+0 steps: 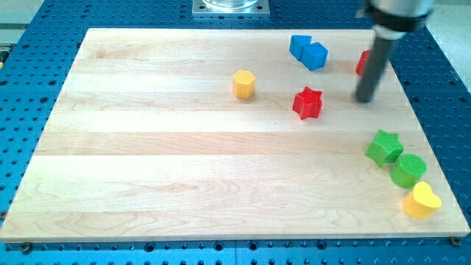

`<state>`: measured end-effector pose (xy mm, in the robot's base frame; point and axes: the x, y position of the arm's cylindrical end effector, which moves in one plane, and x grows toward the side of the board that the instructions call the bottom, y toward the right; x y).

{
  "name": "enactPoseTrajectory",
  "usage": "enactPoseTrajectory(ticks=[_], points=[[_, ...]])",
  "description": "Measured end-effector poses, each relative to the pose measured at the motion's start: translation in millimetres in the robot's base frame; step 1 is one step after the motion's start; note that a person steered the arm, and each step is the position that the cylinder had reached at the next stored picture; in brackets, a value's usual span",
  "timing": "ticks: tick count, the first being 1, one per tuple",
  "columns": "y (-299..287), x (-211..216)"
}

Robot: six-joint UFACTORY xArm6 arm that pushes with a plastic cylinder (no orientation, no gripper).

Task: Slide the red circle to the top right of the red star

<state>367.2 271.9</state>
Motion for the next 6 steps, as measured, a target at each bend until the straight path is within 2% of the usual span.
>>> enactPoseTrajectory(ticks=[1,2,3,4,5,6], points=[[60,-46],[24,-80],[-54,-50],[-112,5],[-132,10],[-63,7]])
